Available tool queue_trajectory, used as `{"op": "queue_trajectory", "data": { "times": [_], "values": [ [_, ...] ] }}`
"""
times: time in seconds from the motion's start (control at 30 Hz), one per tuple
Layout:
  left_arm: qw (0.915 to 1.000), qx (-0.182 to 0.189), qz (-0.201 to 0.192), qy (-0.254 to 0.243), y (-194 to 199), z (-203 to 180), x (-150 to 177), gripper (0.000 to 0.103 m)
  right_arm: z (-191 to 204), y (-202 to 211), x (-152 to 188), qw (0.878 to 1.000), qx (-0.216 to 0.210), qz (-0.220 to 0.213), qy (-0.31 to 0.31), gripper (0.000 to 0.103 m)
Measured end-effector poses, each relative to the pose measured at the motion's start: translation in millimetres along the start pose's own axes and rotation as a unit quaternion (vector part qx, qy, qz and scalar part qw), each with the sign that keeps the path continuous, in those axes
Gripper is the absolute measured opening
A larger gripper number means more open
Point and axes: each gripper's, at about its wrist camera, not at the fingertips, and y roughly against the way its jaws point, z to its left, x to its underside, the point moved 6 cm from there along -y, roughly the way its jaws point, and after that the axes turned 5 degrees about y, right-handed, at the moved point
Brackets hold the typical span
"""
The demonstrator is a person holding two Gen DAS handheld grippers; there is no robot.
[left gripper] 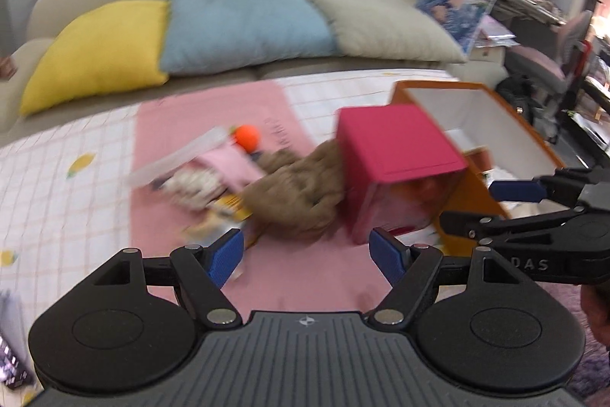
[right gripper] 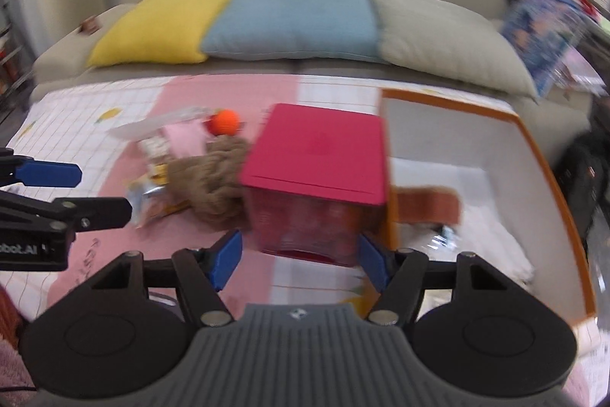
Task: Organize soft objects
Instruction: 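Move both grippers back toward the brown knotted plush on the bed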
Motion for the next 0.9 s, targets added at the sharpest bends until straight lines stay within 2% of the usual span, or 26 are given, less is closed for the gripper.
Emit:
{"op": "queue_trajectory", "data": {
  "times": [0.23,0.43,0.7,0.9],
  "values": [
    [0.9995,-0.02,0.006,0.025,2,34,13,0.086,43,-16,-13,0.996,-0.009,-0.011,0.088,0.066],
    [0.9992,-0.032,0.02,0.015,-9,46,14,0.084,72,-34,-21,0.982,-0.011,-0.019,0.188,0.065],
    [0.9971,-0.056,0.045,-0.025,-37,62,13,0.084,104,-74,-32,0.949,-0.014,-0.014,0.315,0.064],
    [0.9969,-0.05,0.047,-0.039,-51,69,12,0.084,121,-109,-32,0.924,-0.005,0.002,0.382,0.065]
  ]
}}
